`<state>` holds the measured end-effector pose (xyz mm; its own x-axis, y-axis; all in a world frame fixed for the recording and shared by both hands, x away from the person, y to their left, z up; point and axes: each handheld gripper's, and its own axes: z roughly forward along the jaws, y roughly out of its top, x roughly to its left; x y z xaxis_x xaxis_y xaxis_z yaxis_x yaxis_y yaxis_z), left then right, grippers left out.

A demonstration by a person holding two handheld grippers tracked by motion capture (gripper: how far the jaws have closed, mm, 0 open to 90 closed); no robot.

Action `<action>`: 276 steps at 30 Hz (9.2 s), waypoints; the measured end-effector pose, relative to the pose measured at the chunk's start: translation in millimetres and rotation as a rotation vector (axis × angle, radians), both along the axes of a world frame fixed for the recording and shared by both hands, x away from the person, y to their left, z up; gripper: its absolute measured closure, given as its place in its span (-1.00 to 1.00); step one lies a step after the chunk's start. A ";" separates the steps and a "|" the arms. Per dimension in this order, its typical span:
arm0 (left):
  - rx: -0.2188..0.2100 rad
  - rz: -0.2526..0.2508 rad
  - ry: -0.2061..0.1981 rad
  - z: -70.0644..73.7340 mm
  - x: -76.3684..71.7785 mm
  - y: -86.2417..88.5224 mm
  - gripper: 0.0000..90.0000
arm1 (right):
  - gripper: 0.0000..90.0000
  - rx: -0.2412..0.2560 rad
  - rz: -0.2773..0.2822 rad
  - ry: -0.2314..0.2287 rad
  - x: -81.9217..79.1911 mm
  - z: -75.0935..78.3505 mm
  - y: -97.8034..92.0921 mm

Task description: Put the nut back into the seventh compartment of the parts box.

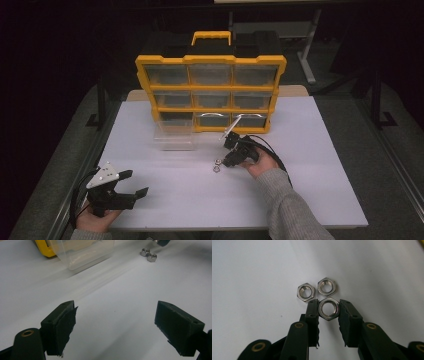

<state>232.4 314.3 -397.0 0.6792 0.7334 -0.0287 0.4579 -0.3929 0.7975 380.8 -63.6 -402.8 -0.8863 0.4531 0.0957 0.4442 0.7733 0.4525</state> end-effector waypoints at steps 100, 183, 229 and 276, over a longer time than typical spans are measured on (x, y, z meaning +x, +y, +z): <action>0.003 0.006 0.002 -1.0 0.2 -4.4 -0.62 | 0.25 0.086 0.018 -0.006 -3.9 13.6 3.1; -0.019 0.017 -0.001 0.1 0.9 -1.8 -0.62 | 0.54 0.109 0.099 -0.041 48.4 89.2 81.6; -0.012 0.007 -0.003 0.4 1.1 -1.6 -0.62 | 0.36 0.067 0.081 -0.018 64.1 87.0 117.7; -0.014 0.007 0.009 -3.0 2.7 -6.4 -0.62 | 0.05 0.117 -0.058 -0.025 19.1 39.8 -8.3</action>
